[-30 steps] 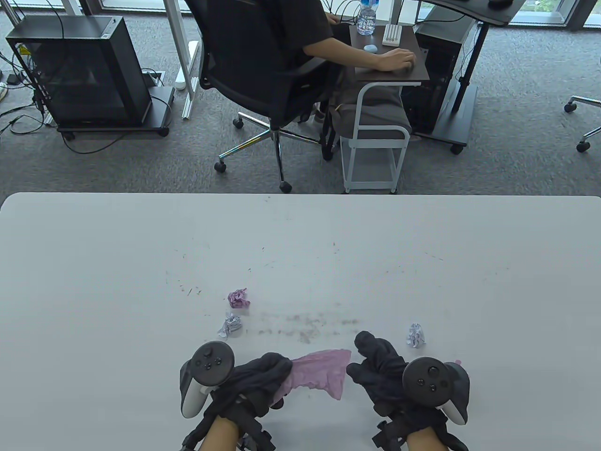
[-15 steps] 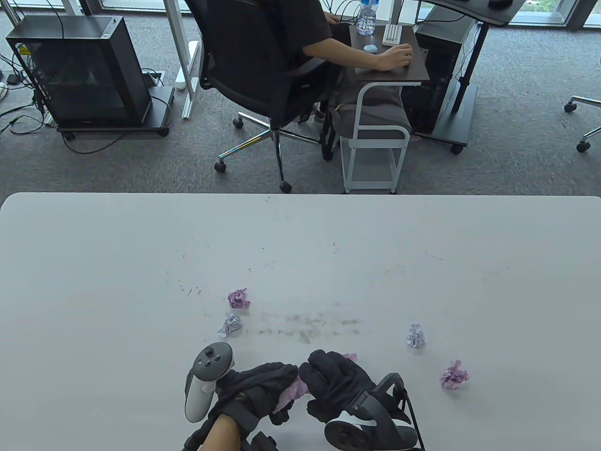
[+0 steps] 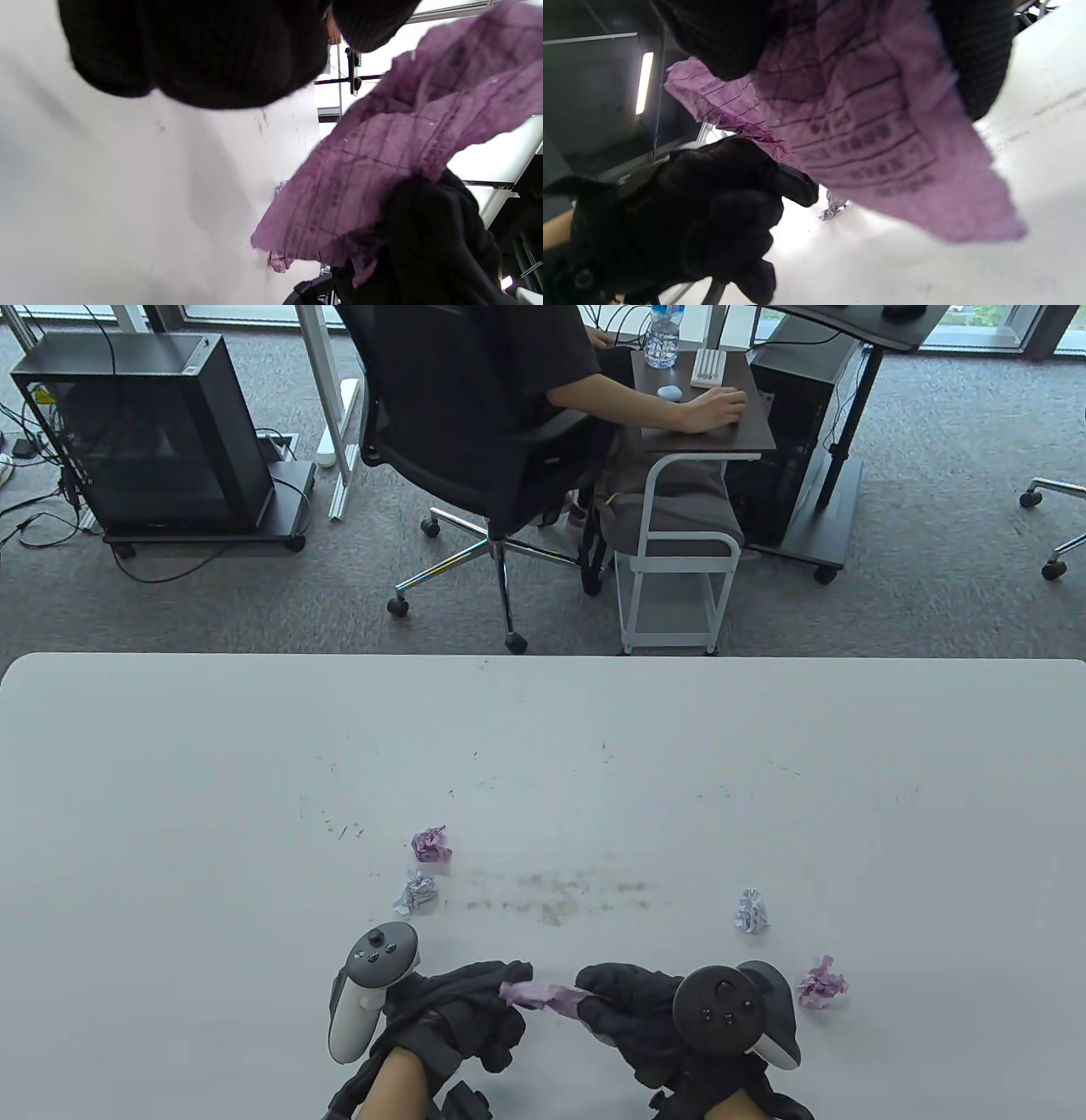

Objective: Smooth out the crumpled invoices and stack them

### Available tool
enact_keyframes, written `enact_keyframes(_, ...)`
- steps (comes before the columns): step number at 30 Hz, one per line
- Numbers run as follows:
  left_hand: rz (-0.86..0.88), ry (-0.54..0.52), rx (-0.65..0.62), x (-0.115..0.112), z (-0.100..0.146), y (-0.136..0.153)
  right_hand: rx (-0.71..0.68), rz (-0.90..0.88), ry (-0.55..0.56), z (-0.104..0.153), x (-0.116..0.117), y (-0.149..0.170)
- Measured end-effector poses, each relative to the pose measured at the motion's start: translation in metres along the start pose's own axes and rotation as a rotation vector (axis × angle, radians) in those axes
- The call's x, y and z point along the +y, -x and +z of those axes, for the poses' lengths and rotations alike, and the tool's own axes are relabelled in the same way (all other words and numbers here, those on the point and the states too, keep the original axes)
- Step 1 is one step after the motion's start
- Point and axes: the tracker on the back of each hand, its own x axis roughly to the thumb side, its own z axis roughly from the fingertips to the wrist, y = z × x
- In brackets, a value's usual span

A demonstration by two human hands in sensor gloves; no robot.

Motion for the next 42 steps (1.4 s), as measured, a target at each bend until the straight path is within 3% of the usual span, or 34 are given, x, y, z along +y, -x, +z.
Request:
enact_keyframes(4, 0.001, -0.001, -0.192, 0.002, 0.001, -0.007, 0.080, -0.279, 0.058, 0.002, -0.004, 0.016)
enact_keyframes(6, 0.016, 0.013, -0.332, -0.003, 0.003, -0.018, 0.083, -0.326, 0.078, 0.002, -0.005, 0.019)
enact_keyframes(10, -0.158, 0.086, -0.445, -0.026, 0.006, -0.039, 0.060, -0.355, 0.045, 0.000, 0.000, 0.015)
enact_keyframes(14, -0.163, 0.033, -0.461, -0.038, 0.002, -0.041, 0.031, -0.432, -0.004, 0.000, 0.008, 0.009)
enact_keyframes(21, 0.077, -0.036, -0.465, -0.021, 0.005, -0.035, 0.059, -0.360, 0.037, 0.000, 0.007, 0.012)
enact_keyframes(26, -0.174, -0.140, -0.485, -0.019, 0.011, -0.044, 0.062, -0.290, 0.015, 0.000, 0.009, 0.017)
enact_keyframes(30, -0.429, -0.181, -0.498, -0.035, 0.014, -0.053, -0.001, -0.247, -0.020, 0.000, 0.008, 0.013)
enact_keyframes(32, -0.456, -0.160, -0.517, -0.044, 0.013, -0.056, 0.001, -0.257, 0.024, 0.000, 0.010, 0.008)
enact_keyframes(36, -0.454, -0.161, -0.527, -0.048, 0.014, -0.058, 0.014, -0.271, 0.238, 0.003, 0.005, 0.006)
enact_keyframes(42, -0.270, -0.203, -0.493, -0.036, 0.013, -0.050, 0.036, -0.255, 0.267, 0.005, -0.002, 0.012)
